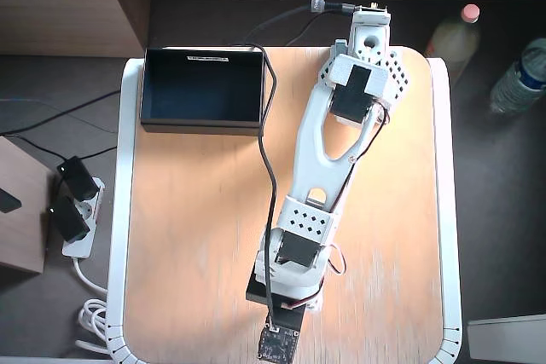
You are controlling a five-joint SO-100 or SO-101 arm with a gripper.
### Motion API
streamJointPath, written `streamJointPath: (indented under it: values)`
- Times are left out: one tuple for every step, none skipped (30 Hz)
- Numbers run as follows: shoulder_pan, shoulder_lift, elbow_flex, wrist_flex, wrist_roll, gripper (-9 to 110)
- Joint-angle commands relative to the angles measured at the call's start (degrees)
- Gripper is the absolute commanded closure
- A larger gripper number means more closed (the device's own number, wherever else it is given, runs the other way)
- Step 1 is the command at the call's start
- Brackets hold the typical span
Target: Grasp a lego block and put it in the bin.
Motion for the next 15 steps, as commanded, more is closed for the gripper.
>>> streamJointPath:
  values:
    - [-1.14,0.79,-7.91,0.26,0.26,80]
    - [-1.14,0.62,-7.91,0.26,0.44,80]
    - [-1.14,0.44,-7.91,0.26,0.44,80]
    - [-1.14,0.26,-7.91,0.26,0.53,80]
    - [-1.14,0.00,-7.91,0.26,0.53,80]
    - [-1.14,-0.09,-7.91,0.26,0.53,80]
    - [-1.14,-0.18,-7.91,0.26,0.44,80]
    - [-1.14,-0.26,-7.91,0.26,0.44,80]
    - [-1.23,-0.35,-7.91,0.26,0.44,80]
    - [-1.23,-0.44,-7.91,0.26,0.53,80]
    - [-1.23,-0.53,-7.91,0.26,0.53,80]
    - [-1.32,-0.62,-7.91,0.18,0.53,80]
    - [-1.32,-0.62,-7.91,0.18,0.53,80]
    - [-1.41,-0.70,-7.91,0.18,0.53,80]
    - [-1.41,-0.79,-7.91,0.18,0.44,80]
